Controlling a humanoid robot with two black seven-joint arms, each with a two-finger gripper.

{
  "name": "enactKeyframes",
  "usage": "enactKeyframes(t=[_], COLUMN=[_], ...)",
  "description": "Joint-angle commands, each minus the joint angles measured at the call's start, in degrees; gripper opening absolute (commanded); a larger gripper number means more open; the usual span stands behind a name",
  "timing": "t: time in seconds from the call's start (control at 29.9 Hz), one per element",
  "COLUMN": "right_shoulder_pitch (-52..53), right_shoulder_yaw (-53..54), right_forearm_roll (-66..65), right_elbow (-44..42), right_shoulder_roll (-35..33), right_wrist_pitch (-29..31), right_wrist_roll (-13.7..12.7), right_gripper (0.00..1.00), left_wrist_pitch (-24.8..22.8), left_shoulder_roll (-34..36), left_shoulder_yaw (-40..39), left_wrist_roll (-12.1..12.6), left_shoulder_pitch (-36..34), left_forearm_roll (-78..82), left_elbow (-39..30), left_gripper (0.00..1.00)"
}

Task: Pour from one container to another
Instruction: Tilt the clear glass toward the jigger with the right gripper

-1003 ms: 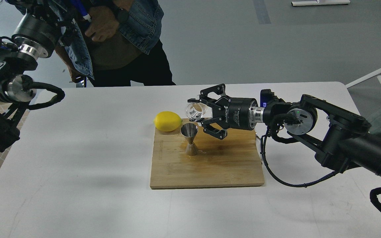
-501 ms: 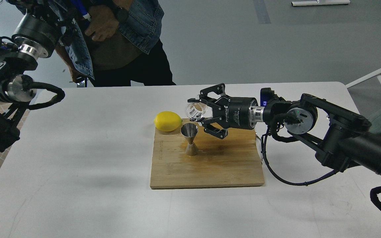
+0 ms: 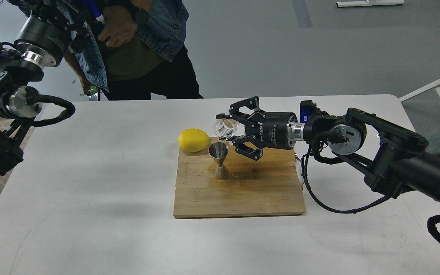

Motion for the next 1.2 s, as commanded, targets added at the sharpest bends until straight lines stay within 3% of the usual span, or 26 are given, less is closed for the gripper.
enactKeyframes(t=[0.0,1.17], right_shoulder_pitch=[0.2,1.6], right_shoulder_yaw=[-0.1,-0.2], right_forearm_roll=[0.0,-1.7], right_elbow=[0.0,-0.2], right_shoulder_roll=[0.0,0.3], right_wrist_pitch=[0.0,0.7], right_wrist_roll=[0.0,0.2], right_gripper=[0.43,0.43], left_wrist_pitch=[0.0,-0.1], left_shoulder_roll=[0.0,0.1], left_shoulder_yaw=[0.0,0.0], left_wrist_roll=[0.0,0.0], left_shoulder_pitch=[-0.1,-0.3], left_forearm_roll=[0.0,0.0], left_elbow=[0.0,0.1], left_gripper=[0.98,0.98])
